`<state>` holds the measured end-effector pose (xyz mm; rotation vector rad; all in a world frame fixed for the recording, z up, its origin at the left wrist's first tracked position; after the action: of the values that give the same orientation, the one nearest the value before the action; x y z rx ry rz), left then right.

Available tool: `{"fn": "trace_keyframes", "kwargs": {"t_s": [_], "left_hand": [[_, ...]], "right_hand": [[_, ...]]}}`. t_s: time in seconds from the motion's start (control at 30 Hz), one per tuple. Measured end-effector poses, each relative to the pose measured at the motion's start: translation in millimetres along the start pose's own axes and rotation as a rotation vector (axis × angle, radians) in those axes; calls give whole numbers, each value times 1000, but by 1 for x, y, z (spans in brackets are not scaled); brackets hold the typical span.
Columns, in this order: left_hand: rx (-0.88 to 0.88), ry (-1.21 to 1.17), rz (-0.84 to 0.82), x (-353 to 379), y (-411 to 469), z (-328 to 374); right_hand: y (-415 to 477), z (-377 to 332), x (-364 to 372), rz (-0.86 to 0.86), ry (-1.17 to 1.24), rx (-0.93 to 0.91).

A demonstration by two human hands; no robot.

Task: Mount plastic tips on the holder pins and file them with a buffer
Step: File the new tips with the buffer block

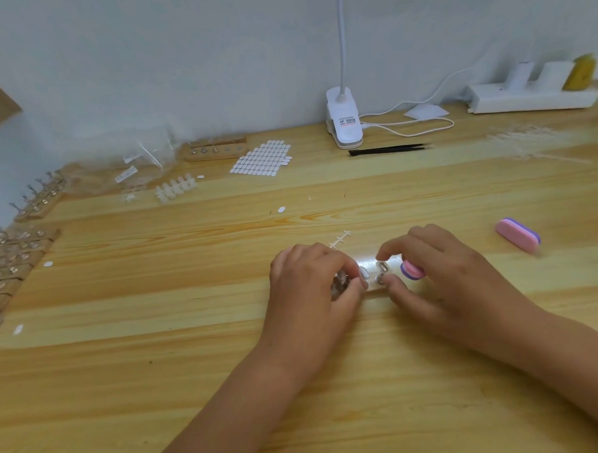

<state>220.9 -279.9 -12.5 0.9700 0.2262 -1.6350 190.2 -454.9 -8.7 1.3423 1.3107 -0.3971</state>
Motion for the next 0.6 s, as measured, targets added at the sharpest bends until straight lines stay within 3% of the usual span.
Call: {"fn": "trace_keyframes", "kwargs": {"t_s": [0.17,0.43,0.6], "left_hand": [[4,15,2,0,0,2],[202,29,63,-7,-7,9],[313,-36,143,-11,-9,15]], "right_hand": [[0,7,-4,-51,92,19],[2,7,-12,11,247,107],[3,4,-17,-21,515,184]]}}
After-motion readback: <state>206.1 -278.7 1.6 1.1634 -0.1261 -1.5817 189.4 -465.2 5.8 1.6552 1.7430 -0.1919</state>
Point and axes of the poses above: each hand's wrist, its own y-axis towards the middle knuckle, its own x-axis out of the palm, z = x × y, the point moved 2 cm from there along y, towards the middle knuckle, and after that the axes turned 6 degrees about -y, right-handed, at the moved point
